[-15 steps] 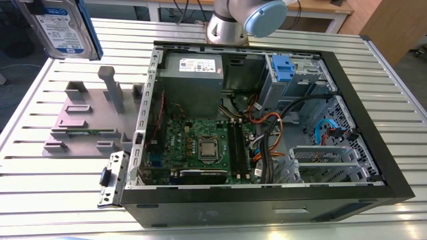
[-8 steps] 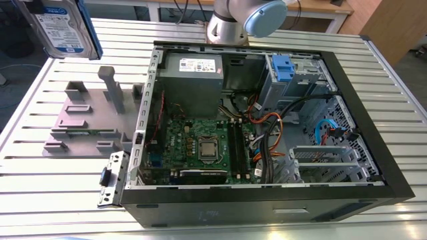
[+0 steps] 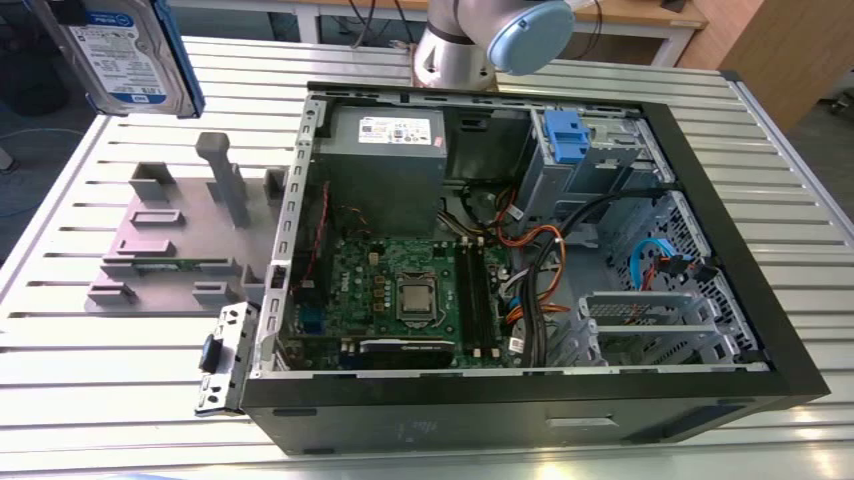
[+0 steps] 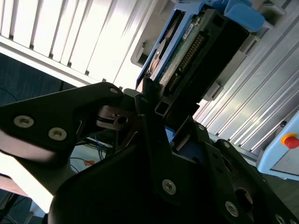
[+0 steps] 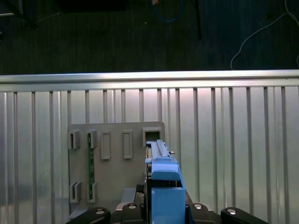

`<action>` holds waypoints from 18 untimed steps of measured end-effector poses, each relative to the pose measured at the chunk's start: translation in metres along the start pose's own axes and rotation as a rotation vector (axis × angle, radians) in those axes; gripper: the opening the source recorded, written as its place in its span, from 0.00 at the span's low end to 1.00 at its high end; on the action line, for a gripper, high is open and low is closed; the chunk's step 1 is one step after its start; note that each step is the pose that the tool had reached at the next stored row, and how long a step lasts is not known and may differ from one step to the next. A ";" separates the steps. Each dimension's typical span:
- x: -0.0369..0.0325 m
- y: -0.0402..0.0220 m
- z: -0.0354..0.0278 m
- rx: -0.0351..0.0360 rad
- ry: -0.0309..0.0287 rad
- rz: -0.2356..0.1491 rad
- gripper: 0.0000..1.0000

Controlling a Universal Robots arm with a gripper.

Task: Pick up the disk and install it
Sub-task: 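Pick up the disk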

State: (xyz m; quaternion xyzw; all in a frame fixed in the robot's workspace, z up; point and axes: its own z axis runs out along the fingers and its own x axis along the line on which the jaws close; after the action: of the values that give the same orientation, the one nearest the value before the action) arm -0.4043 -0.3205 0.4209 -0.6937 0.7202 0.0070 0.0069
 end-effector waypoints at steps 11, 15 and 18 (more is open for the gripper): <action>-0.0001 0.0000 -0.0029 0.0000 0.0000 0.000 0.36; -0.0001 0.0000 -0.0040 -0.0001 0.0000 0.000 0.36; -0.0001 0.0000 -0.0047 0.0000 -0.0001 0.000 0.36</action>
State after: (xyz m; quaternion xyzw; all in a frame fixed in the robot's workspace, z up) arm -0.4043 -0.3205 0.4256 -0.6937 0.7202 0.0070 0.0069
